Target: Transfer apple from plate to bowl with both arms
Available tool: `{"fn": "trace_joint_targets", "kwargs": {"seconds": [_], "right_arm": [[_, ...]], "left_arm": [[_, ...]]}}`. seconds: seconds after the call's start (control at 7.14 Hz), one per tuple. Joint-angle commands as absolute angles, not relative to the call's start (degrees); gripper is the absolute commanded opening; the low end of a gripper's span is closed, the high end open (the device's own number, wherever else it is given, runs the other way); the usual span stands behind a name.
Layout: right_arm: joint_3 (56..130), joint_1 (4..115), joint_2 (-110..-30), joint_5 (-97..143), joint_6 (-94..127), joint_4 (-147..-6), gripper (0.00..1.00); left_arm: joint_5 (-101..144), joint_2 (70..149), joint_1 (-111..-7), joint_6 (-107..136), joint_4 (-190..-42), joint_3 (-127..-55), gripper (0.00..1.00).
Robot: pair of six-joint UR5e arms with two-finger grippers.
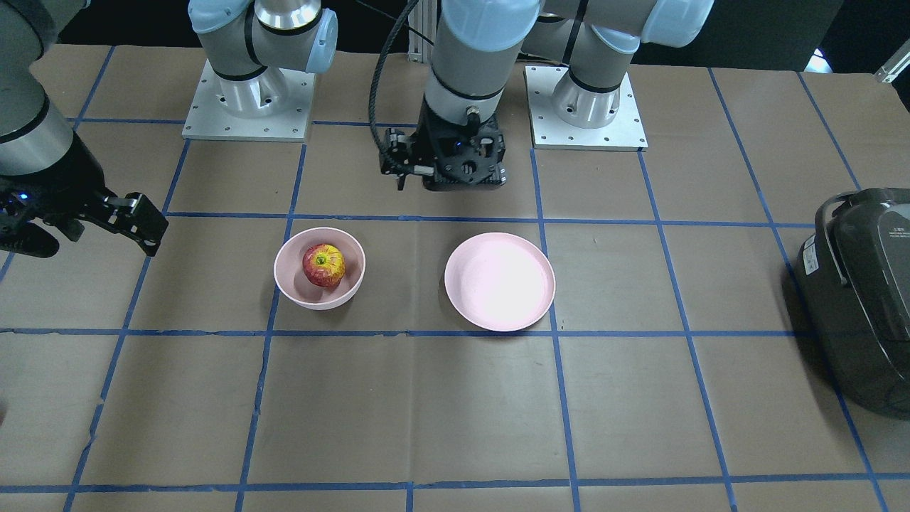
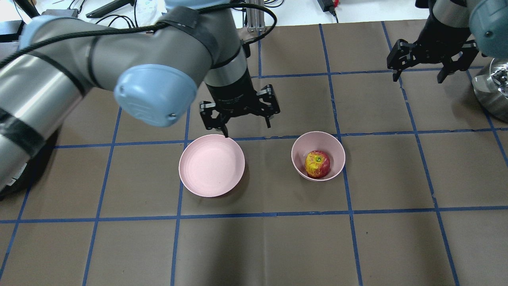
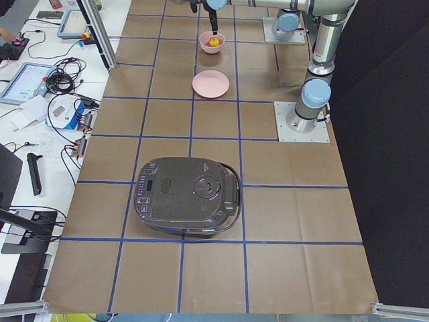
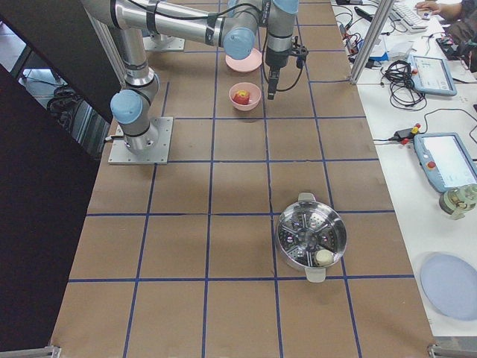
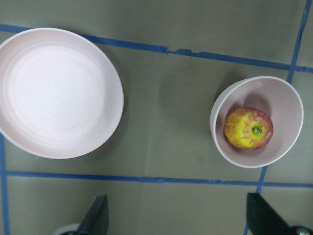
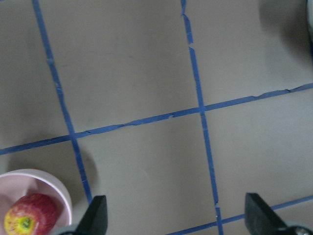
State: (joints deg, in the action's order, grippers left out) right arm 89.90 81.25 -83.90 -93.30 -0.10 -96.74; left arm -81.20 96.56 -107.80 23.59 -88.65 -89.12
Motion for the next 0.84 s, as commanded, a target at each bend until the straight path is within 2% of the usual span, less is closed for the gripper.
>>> {"fn": "trace_joint_targets", "kwargs": {"seconds": [0.0,0.28,0.7], "right_arm": [[89.4,87.2,-84.3,-91.8,3.9,-96.9,1.00],[89.1,89.9,-84.3,-91.8,6.2,-97.0,1.00],[89.2,90.2,-84.3,-91.7,6.2,-96.9,1.00]], "left_arm": [[-92.2,89.1,-99.8,7.6,-94.2,-90.2,1.00],[-92.7,87.6,-94.5,-2.6,-92.7,-90.5,1.00],[-91.9,86.9,-90.4,-3.5,-92.5,-90.5,1.00]]}}
